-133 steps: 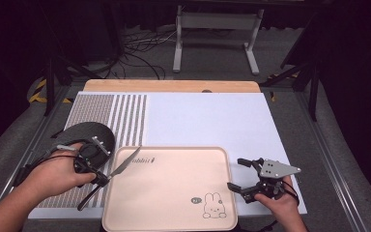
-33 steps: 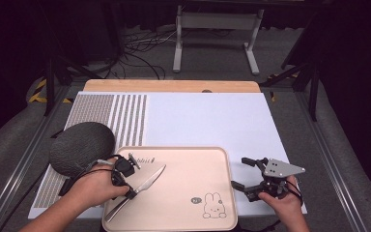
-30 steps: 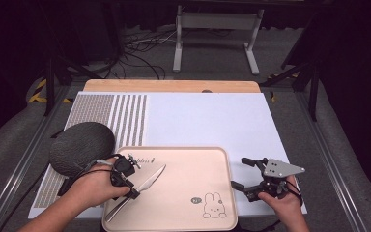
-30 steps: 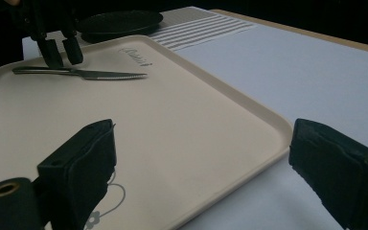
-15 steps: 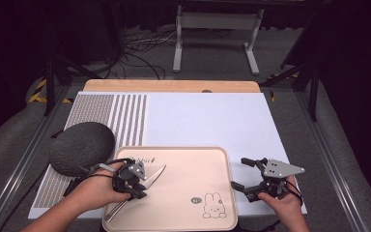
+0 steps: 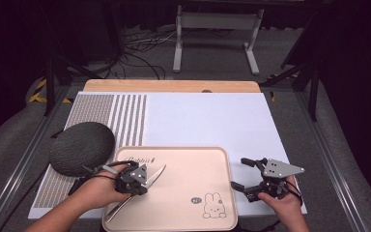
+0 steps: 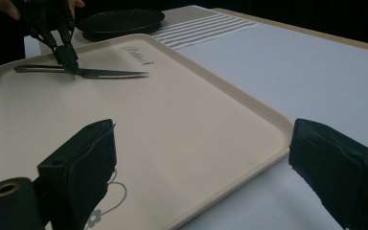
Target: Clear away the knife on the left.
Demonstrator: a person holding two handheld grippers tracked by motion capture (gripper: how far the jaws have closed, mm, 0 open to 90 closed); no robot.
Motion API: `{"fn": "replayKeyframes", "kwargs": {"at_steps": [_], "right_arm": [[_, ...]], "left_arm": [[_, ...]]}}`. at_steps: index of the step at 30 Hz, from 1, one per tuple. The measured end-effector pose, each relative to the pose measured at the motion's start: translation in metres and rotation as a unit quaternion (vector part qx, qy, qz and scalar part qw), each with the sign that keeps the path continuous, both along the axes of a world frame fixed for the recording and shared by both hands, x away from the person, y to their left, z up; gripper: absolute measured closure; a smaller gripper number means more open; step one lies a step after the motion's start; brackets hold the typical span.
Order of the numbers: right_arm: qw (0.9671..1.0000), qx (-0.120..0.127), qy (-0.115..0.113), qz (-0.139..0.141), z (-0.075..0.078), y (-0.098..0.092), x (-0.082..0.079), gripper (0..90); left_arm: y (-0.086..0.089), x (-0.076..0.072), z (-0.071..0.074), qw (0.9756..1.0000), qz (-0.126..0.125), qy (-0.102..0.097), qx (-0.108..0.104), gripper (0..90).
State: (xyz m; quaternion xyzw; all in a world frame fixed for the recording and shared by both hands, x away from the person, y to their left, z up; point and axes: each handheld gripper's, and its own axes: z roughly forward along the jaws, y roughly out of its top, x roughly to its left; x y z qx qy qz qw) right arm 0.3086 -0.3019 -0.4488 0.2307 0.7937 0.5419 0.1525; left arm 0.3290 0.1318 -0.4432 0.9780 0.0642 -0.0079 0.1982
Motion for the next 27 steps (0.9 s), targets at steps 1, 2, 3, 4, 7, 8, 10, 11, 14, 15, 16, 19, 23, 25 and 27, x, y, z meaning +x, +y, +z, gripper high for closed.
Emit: {"fn": "replayKeyframes", "kwargs": {"at_steps": [1,2,3,4,7,8,10,11,14,15,16,19,23,25,27], "right_arm": [[1.0,0.0,0.0,0.0,0.0,0.0,0.0,10.1],[1.0,-0.001,0.0,0.001,0.0,0.0,0.0,10.1],[1.0,0.0,0.001,0.0,0.0,0.0,0.0,10.1],[1.0,0.0,0.001,0.0,0.0,0.0,0.0,10.2],[1.0,0.0,0.0,0.001,0.0,0.0,0.0,10.2],[1.0,0.0,0.0,0.001,0.0,0.0,0.0,10.2],[1.0,0.0,0.0,0.0,0.0,0.0,0.0,10.1],[1.0,0.0,0.0,0.0,0.0,0.0,0.0,10.1],[1.0,0.002,0.001,0.001,0.0,0.0,0.0,10.1],[1.0,0.001,0.0,0.001,0.0,0.0,0.0,10.1],[1.0,0.001,0.0,0.001,0.0,0.0,0.0,10.1],[1.0,0.001,0.0,0.002,0.0,0.0,0.0,10.1],[1.0,0.0,0.0,0.002,-0.001,0.0,0.0,10.1],[1.0,0.0,0.0,0.002,-0.001,0.001,0.0,10.1],[1.0,-0.001,0.0,0.002,-0.001,0.0,0.0,10.1]], "left_arm": [[-0.001,0.0,-0.001,1.0,-0.006,0.001,0.0,90.0],[-0.001,0.0,-0.001,1.0,-0.006,0.001,0.0,90.0],[-0.001,0.0,-0.001,1.0,-0.009,0.001,0.003,90.0],[-0.001,0.0,-0.001,1.0,-0.009,0.001,0.003,90.0],[0.0,0.001,-0.002,1.0,-0.005,0.003,0.003,90.0],[0.0,0.002,-0.002,1.0,-0.005,0.002,0.002,90.0],[0.002,0.002,-0.003,1.0,-0.002,0.004,0.001,90.0],[0.002,0.002,-0.003,1.0,-0.002,0.004,0.001,90.0],[0.003,0.003,-0.003,1.0,0.002,0.007,-0.001,90.0],[0.004,0.003,-0.003,1.0,0.005,0.008,-0.001,90.0],[0.005,0.003,-0.003,1.0,0.006,0.008,-0.001,90.0],[0.007,0.004,-0.003,0.9999,0.007,0.007,0.002,90.0],[0.01,0.005,-0.002,0.9999,0.015,0.007,0.005,90.0],[0.014,0.006,-0.002,0.9998,0.016,0.006,0.007,90.0],[0.016,0.006,-0.002,0.9998,0.02,0.005,0.006,90.0]]}}
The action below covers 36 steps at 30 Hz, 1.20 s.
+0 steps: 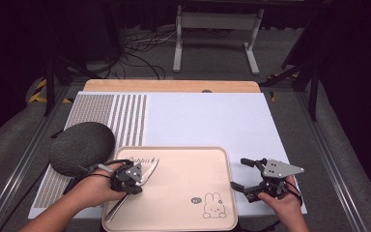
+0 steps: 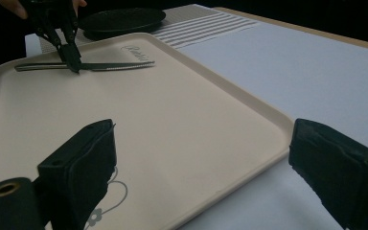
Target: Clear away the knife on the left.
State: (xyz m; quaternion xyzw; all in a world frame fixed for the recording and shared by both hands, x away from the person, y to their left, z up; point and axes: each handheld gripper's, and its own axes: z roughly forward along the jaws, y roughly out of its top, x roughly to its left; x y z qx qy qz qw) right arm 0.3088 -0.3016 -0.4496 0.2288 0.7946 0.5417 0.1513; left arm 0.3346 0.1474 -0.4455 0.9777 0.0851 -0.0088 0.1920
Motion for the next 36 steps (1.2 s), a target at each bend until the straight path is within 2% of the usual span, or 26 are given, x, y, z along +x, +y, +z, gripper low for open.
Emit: {"fn": "replayKeyframes", "kwargs": {"at_steps": [22,36], "right_arm": [[1.0,-0.001,0.002,0.0,-0.001,0.0,0.0,10.1],[1.0,-0.004,0.003,0.0,-0.002,0.001,0.0,10.1]], "left_arm": [[0.018,0.001,-0.001,0.9995,0.029,0.003,-0.008,90.0],[0.033,0.003,-0.001,0.9985,0.054,0.007,-0.002,90.0]]}}
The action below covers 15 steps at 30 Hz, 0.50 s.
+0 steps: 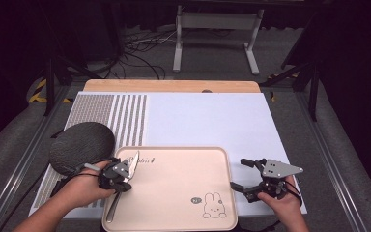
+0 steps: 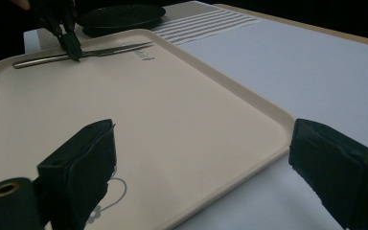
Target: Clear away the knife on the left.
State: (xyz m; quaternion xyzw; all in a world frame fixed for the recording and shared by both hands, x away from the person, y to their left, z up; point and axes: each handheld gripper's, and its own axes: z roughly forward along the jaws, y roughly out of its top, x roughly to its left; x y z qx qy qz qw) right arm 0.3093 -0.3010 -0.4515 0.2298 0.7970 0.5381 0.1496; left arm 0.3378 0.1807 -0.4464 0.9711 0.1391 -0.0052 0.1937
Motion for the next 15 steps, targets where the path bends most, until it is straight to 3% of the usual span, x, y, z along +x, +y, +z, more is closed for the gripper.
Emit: {"fn": "replayKeyframes", "kwargs": {"at_steps": [15], "right_arm": [[1.0,0.002,0.003,-0.001,0.0,0.0,0.001,9.9]], "left_arm": [[0.012,0.001,0.0,0.9997,0.022,0.009,-0.001,90.0]]}}
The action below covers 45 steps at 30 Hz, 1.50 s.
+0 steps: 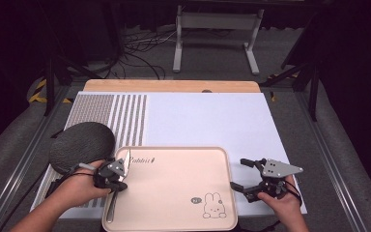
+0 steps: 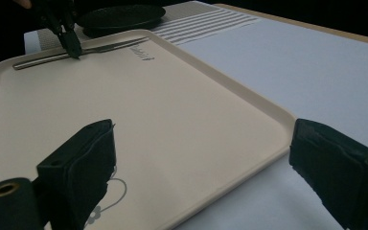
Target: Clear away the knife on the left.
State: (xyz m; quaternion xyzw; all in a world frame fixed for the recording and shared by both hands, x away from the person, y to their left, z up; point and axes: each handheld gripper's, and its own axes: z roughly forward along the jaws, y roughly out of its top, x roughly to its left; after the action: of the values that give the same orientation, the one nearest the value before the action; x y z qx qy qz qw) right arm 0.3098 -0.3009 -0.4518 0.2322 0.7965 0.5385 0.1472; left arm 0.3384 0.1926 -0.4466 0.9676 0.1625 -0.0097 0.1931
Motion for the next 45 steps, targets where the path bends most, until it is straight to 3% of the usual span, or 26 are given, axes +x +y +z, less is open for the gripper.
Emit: {"fn": "replayKeyframes", "kwargs": {"at_steps": [10,23,25,29,31,32,33,34,42,45], "right_arm": [[1.0,0.001,0.002,0.003,-0.001,0.001,0.001,9.7],[1.0,0.0,0.003,0.004,-0.001,0.001,0.001,9.7],[1.0,0.0,0.003,0.004,-0.001,0.001,0.001,9.7],[1.0,0.0,0.003,0.004,-0.001,0.001,0.001,9.7],[1.0,-0.001,0.003,0.003,-0.001,0.002,0.001,9.7],[1.0,-0.001,0.003,0.003,-0.001,0.002,0.001,9.7],[1.0,-0.002,0.002,0.003,-0.001,0.002,0.001,9.7],[1.0,-0.002,0.002,0.003,-0.001,0.002,0.001,9.7],[1.0,-0.002,0.002,0.003,-0.001,0.001,0.0,9.7],[1.0,-0.003,0.0,0.001,-0.002,0.001,0.0,9.7]], "left_arm": [[0.006,-0.001,-0.001,0.9997,0.017,0.014,-0.007,90.0],[0.007,-0.001,0.0,0.9994,0.026,0.018,-0.015,89.9],[0.006,-0.001,0.001,0.9983,0.043,0.031,-0.023,81.1],[0.004,-0.003,0.005,0.9963,0.062,0.038,-0.046,67.7],[0.003,-0.003,0.006,0.9952,0.066,0.029,-0.066,53.9],[0.003,-0.002,0.006,0.9935,0.07,0.016,-0.088,44.6],[0.003,-0.002,0.005,0.9915,0.073,0.005,-0.107,29.3],[0.003,-0.001,0.006,0.991,0.072,-0.001,-0.113,23.0],[0.006,-0.002,0.018,0.9883,0.064,-0.035,-0.134,17.0],[0.008,-0.002,0.023,0.9862,0.062,-0.046,-0.146,16.7]]}}
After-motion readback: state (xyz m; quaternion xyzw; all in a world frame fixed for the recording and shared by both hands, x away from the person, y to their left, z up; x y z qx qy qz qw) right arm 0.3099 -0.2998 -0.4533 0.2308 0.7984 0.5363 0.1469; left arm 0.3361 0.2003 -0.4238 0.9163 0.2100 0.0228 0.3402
